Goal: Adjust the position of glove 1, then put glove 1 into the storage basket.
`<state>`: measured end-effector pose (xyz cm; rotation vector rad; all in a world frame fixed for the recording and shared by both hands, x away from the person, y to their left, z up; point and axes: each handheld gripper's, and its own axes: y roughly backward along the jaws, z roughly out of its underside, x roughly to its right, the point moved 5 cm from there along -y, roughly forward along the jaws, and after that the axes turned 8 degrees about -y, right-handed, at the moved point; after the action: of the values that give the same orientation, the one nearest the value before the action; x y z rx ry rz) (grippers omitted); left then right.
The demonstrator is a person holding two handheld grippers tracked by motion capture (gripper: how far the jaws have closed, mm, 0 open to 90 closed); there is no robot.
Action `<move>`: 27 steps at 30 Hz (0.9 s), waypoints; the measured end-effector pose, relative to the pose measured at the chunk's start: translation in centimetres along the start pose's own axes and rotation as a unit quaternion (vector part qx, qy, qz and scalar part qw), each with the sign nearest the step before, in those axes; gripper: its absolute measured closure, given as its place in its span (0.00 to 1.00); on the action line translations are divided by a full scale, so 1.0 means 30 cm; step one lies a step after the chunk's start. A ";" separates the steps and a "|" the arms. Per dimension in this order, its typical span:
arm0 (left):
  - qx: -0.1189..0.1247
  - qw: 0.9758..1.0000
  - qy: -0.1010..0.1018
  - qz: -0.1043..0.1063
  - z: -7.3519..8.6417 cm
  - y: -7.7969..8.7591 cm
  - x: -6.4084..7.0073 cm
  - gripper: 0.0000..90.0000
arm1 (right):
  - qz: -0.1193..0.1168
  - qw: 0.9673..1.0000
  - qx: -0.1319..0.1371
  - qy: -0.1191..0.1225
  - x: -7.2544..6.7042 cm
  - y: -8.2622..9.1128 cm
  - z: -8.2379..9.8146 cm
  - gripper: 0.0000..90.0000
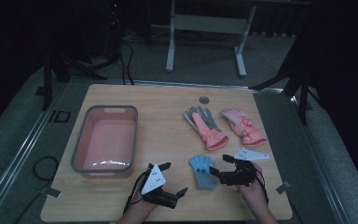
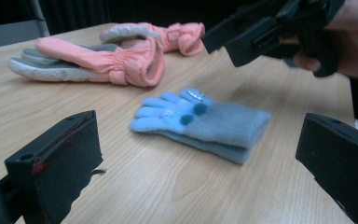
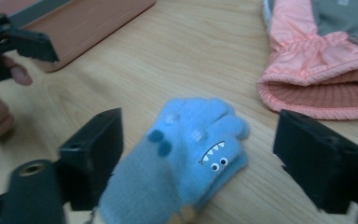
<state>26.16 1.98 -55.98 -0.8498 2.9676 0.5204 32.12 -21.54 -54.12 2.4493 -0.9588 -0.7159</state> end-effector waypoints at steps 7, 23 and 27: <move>-0.021 0.998 -0.027 0.061 -0.013 -0.045 0.040 0.07 | -0.008 1.000 -0.007 0.000 0.031 -0.004 -0.001 0.16; -0.070 0.980 -0.158 0.102 -0.032 -0.156 0.090 0.32 | -0.008 0.997 -0.051 -0.066 0.066 -0.071 -0.024 0.29; -0.088 0.971 -0.194 0.108 -0.027 -0.189 0.105 0.36 | 0.014 0.995 -0.058 -0.079 0.076 -0.101 -0.019 0.40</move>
<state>26.48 -4.41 -57.30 -0.3717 2.6882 0.8568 35.40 -20.99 -56.02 2.3023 -0.9782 -0.9411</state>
